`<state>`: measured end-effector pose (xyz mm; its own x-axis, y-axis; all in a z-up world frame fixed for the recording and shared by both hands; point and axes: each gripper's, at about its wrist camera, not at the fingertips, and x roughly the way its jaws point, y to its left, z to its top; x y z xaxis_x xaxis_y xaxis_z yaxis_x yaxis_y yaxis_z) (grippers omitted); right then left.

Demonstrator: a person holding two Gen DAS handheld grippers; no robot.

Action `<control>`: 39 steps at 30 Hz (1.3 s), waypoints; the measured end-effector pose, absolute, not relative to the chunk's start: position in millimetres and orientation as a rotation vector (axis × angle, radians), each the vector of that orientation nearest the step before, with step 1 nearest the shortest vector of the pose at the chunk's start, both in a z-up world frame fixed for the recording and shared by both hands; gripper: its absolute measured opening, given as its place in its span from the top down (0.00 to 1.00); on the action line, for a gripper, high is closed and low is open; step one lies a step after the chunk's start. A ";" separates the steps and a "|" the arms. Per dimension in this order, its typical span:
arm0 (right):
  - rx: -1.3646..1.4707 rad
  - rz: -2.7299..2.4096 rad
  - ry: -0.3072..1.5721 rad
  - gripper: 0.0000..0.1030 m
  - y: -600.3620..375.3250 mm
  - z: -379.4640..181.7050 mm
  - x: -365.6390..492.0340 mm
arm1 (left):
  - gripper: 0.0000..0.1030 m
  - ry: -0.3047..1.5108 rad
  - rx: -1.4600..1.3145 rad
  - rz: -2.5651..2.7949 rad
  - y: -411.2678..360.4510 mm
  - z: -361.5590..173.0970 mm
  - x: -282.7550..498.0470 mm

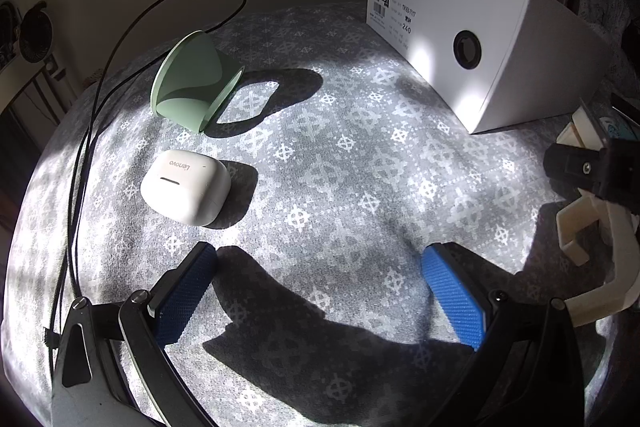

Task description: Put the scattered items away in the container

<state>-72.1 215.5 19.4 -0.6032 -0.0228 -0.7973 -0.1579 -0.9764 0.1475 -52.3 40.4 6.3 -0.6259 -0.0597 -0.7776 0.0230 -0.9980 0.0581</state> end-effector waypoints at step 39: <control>-1.417 2.499 -0.106 0.00 285.3 -24.9 30.8 | 0.00 -0.065 1.336 -2.791 42.3 4.4 -51.3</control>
<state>30.8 285.3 -24.9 -0.4871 0.2649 -0.8322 -0.1933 -0.9620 -0.1931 -51.3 42.3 4.4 -0.6265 -0.0603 -0.7771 0.0239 -0.9980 0.0582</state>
